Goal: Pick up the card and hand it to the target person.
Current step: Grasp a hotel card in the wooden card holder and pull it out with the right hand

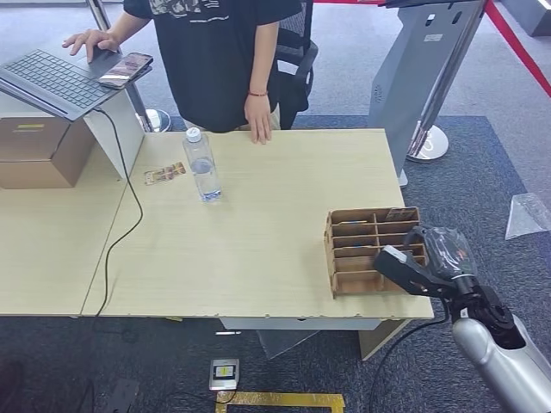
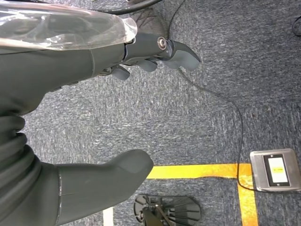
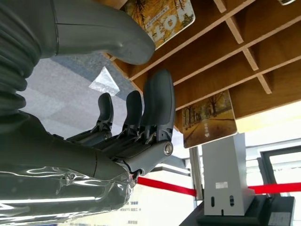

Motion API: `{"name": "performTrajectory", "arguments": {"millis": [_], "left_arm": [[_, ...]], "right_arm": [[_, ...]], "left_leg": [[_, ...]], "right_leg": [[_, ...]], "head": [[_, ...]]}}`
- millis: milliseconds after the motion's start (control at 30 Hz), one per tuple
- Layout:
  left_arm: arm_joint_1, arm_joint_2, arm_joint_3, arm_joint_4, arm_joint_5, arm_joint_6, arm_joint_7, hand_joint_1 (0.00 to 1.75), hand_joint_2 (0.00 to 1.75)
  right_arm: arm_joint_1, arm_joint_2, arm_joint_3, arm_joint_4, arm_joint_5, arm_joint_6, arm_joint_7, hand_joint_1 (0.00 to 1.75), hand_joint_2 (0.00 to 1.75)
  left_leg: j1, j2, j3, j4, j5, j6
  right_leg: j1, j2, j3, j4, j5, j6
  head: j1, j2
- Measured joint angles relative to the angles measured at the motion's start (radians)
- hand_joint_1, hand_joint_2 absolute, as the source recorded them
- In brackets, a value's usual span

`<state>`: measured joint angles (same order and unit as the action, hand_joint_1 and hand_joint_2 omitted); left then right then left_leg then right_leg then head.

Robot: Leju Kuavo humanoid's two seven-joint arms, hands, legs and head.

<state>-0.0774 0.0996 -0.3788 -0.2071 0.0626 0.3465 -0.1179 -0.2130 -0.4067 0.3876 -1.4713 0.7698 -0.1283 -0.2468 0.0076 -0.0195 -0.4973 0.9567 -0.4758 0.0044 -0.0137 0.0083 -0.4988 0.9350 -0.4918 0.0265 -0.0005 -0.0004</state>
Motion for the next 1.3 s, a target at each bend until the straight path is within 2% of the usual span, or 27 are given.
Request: {"name": "performTrajectory", "arguments": {"millis": [200, 667, 867, 1033, 1300], "left_arm": [[0.000, 0.000, -0.001, 0.000, 0.000, -0.001, -0.001, 0.00, 1.75], [0.000, 0.000, -0.001, 0.000, -0.003, -0.001, -0.001, 0.00, 1.75], [0.000, 0.000, -0.001, 0.000, -0.001, -0.001, -0.001, 0.00, 1.75], [0.000, 0.000, -0.001, 0.000, 0.003, -0.001, -0.001, 0.00, 1.75], [0.000, 0.000, -0.001, 0.000, 0.005, -0.001, -0.001, 0.00, 1.75]], "right_arm": [[-0.006, 0.000, 0.001, 0.029, 0.014, -0.003, 0.000, 1.12, 1.75], [-0.025, 0.000, 0.017, 0.071, 0.058, -0.009, 0.013, 1.05, 1.75], [-0.034, 0.000, 0.027, 0.077, 0.063, -0.010, 0.016, 1.00, 1.75], [-0.041, 0.001, 0.036, 0.077, 0.066, -0.009, 0.017, 0.86, 1.75], [-0.046, 0.006, 0.045, 0.078, 0.081, -0.009, 0.019, 0.83, 1.75]], "left_leg": [[0.000, 0.000, 0.000, 0.000, 0.000, 0.000], [0.000, 0.000, 0.000, 0.000, 0.000, 0.000], [0.000, 0.000, 0.000, 0.000, 0.000, 0.000], [0.000, 0.000, 0.000, 0.000, 0.000, 0.000], [0.000, 0.000, 0.000, 0.000, 0.000, 0.000]], "right_leg": [[0.000, 0.000, 0.000, 0.000, 0.000, 0.000], [0.000, 0.000, 0.000, 0.000, 0.000, 0.000], [0.000, 0.000, 0.000, 0.000, 0.000, 0.000], [0.000, 0.000, 0.000, 0.000, 0.000, 0.000], [0.000, 0.000, 0.000, 0.000, 0.000, 0.000]], "head": [[0.000, 0.000], [0.000, 0.000], [0.000, 0.000], [0.000, 0.000], [0.000, 0.000]]}}
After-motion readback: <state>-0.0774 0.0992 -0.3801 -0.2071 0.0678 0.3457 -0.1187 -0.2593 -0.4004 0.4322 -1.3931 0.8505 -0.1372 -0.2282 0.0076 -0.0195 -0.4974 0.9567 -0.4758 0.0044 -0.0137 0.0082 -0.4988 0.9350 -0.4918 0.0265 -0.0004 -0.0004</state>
